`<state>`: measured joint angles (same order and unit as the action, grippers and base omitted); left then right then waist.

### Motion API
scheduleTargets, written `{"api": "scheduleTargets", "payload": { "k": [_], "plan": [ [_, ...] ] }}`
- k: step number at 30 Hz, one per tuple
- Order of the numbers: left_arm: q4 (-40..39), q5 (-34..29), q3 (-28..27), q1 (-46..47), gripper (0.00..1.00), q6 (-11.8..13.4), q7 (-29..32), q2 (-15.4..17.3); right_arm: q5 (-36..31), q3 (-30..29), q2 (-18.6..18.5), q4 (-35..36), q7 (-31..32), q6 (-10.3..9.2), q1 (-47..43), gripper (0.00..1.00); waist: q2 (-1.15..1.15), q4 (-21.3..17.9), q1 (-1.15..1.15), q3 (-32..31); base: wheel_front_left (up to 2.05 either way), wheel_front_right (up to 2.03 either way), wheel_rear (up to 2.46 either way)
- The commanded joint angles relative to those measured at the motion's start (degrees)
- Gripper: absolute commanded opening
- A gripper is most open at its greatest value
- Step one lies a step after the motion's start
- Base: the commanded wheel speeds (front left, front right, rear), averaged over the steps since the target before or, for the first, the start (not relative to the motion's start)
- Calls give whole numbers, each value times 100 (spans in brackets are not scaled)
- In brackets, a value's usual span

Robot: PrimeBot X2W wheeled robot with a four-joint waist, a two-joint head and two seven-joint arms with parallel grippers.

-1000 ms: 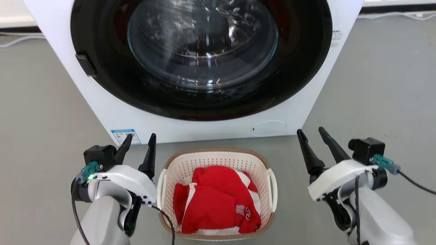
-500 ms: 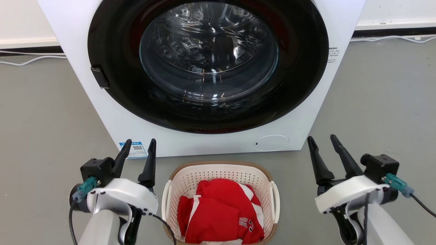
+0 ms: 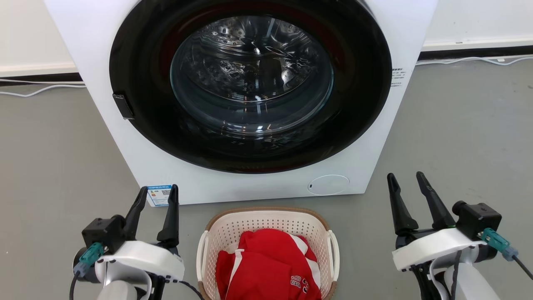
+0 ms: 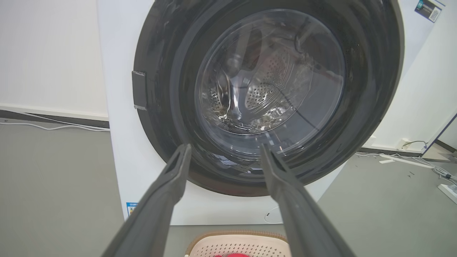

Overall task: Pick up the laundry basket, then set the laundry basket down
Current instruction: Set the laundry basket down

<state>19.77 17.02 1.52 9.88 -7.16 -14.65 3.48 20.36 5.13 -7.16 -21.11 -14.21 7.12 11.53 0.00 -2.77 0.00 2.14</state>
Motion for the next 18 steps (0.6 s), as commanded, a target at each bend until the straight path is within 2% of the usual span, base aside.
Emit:
{"api": "scheduleTargets", "payload": {
  "k": [1,9,18],
  "plan": [
    [-234,-37,-223,20,100,-31,-35,29,-95,72,39,196,-79,36,1,100,0,-18,0,-25,0,0,0],
    [-451,77,-271,-316,100,-32,-35,-43,-204,-8,83,291,-79,36,-117,100,0,-11,0,-36,0,0,0],
    [-569,-81,-271,-356,100,-24,-35,-57,-266,-27,92,277,-79,36,-147,100,0,33,0,-14,0,0,0]
  ]
}}
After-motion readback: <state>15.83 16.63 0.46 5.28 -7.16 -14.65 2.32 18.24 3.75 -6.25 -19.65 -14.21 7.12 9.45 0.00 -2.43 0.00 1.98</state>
